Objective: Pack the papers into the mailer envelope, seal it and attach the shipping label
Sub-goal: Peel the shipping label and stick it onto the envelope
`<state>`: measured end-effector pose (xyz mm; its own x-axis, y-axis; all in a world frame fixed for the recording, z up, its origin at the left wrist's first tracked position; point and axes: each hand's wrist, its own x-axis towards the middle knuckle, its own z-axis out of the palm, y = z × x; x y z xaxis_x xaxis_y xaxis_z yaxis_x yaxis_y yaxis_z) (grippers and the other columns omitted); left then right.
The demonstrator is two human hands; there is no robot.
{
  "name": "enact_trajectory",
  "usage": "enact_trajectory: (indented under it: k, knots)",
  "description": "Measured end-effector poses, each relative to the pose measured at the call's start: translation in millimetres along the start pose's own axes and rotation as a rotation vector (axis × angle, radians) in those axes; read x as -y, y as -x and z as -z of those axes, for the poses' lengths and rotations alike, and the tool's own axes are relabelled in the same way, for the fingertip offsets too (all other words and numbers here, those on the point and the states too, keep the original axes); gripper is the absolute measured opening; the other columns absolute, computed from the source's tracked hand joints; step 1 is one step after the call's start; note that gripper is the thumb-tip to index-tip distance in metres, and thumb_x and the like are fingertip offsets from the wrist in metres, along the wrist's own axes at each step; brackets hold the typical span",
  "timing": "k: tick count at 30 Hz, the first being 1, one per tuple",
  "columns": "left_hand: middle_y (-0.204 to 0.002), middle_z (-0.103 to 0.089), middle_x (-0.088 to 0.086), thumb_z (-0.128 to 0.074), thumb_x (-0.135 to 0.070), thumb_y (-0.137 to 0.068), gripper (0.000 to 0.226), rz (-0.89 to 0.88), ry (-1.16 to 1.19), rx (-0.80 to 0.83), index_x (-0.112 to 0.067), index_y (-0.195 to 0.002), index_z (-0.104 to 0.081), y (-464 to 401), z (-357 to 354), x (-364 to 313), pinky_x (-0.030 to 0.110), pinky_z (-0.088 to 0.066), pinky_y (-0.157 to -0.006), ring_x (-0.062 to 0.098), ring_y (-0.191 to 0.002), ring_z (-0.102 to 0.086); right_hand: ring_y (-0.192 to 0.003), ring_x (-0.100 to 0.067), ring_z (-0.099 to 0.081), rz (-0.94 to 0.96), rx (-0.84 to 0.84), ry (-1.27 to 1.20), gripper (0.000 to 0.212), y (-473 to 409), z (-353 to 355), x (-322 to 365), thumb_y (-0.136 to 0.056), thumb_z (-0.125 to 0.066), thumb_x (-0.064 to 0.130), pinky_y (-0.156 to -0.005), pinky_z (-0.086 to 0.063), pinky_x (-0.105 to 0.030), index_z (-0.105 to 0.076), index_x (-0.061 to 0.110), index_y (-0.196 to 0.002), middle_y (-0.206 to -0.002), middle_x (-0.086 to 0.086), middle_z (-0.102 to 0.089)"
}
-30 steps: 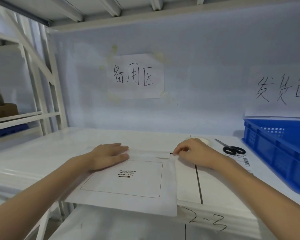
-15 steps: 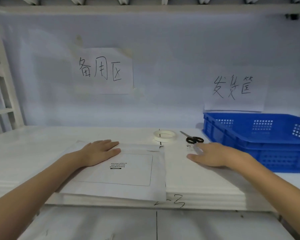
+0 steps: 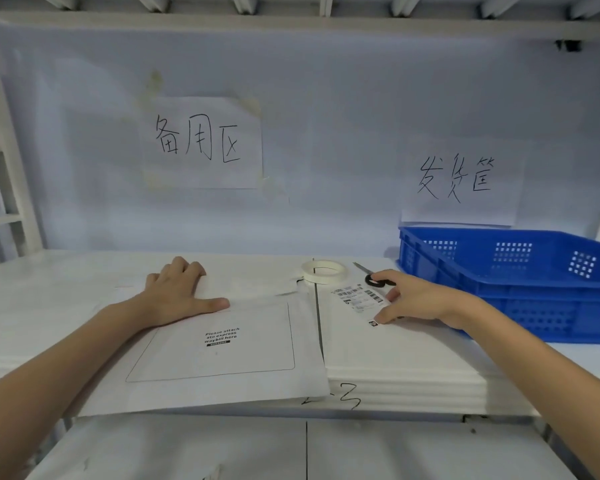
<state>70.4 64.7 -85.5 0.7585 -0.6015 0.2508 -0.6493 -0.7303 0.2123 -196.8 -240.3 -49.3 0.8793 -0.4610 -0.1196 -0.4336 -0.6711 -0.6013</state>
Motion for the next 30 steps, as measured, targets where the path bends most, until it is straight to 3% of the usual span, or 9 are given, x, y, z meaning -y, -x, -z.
enact_trajectory:
  k: [5, 10, 15, 17, 22, 24, 28, 30]
  knots:
    - [-0.112, -0.039, -0.002, -0.035, -0.093, -0.043, 0.096, 0.051, 0.184, -0.067, -0.026, -0.113, -0.038, 1, 11, -3, 0.04, -0.026, -0.1, 0.018, -0.106, -0.042, -0.089, -0.021, -0.069, -0.024, -0.029, -0.123, 0.071, -7, -4, 0, -0.077, -0.077, 0.009, -0.084, -0.056, -0.036, -0.041, 0.033, -0.133, -0.106, -0.006, -0.066]
    - [-0.116, -0.039, -0.002, -0.029, -0.097, -0.048, 0.094, 0.006, 0.077, 0.103, -0.031, -0.114, -0.036, -7, 4, -21, 0.04, -0.027, -0.1, 0.018, -0.113, -0.04, -0.094, -0.028, -0.073, -0.001, -0.213, -0.375, 0.022, -15, -5, -5, -0.091, -0.062, 0.003, -0.089, -0.056, -0.044, -0.067, -0.004, -0.111, -0.096, -0.005, -0.076]
    - [-0.114, -0.038, -0.002, -0.014, -0.108, -0.031, 0.113, -0.029, 0.007, 0.121, -0.03, -0.11, -0.037, -20, -18, -58, 0.041, -0.028, -0.097, 0.018, -0.108, -0.036, -0.092, -0.021, -0.069, 0.066, -0.455, -0.62, 0.024, -15, -6, -1, -0.101, -0.05, 0.015, -0.061, -0.056, -0.03, -0.063, 0.014, -0.121, -0.109, -0.003, -0.072]
    - [-0.114, -0.037, -0.003, -0.019, -0.104, -0.041, 0.101, -0.038, -0.025, 0.126, -0.031, -0.109, -0.036, -26, -23, -72, 0.04, -0.027, -0.096, 0.018, -0.108, -0.035, -0.092, -0.022, -0.07, 0.124, -0.472, -0.665, 0.027, -17, -6, 5, -0.102, -0.048, 0.016, -0.058, -0.056, -0.029, -0.061, 0.015, -0.125, -0.114, -0.002, -0.07]
    - [-0.121, -0.035, -0.007, -0.043, -0.088, -0.072, 0.074, -0.093, -0.034, 0.099, -0.031, -0.12, -0.04, -38, -27, -94, 0.04, -0.025, -0.097, 0.018, -0.12, -0.035, -0.064, -0.024, -0.071, 0.218, -0.298, -0.682, 0.022, -24, -10, 29, -0.102, -0.048, 0.016, -0.051, -0.057, -0.027, -0.058, 0.015, -0.122, -0.103, -0.007, -0.072]
    - [-0.122, -0.033, -0.01, -0.049, -0.082, -0.076, 0.073, -0.139, 0.108, 0.047, -0.03, -0.127, -0.039, -40, -19, -99, 0.04, -0.027, -0.102, 0.014, -0.116, -0.034, -0.058, -0.022, -0.069, 0.221, -0.234, -0.651, 0.021, -32, -12, 39, -0.101, -0.051, 0.015, -0.053, -0.057, -0.027, -0.059, 0.014, -0.12, -0.103, -0.008, -0.072]
    - [-0.124, -0.058, -0.004, -0.051, -0.064, -0.09, 0.058, -0.138, 0.861, 0.09, -0.025, -0.131, -0.04, -43, 8, -104, 0.039, -0.046, -0.102, 0.017, -0.112, -0.059, -0.051, -0.015, -0.058, 0.239, -0.104, -0.566, 0.018, -51, -18, 59, -0.097, -0.056, 0.01, -0.051, -0.055, -0.025, -0.063, 0.007, -0.113, -0.101, -0.014, -0.073]
    - [-0.115, -0.068, 0.005, -0.058, -0.048, -0.093, 0.051, -0.125, 1.079, 0.087, -0.026, -0.135, -0.04, -48, 14, -102, 0.041, -0.053, -0.097, 0.024, -0.107, -0.067, -0.054, -0.015, -0.054, 0.269, -0.055, -0.505, 0.017, -59, -21, 68, -0.096, -0.057, 0.008, -0.05, -0.051, -0.023, -0.063, 0.0, -0.11, -0.097, -0.017, -0.072]
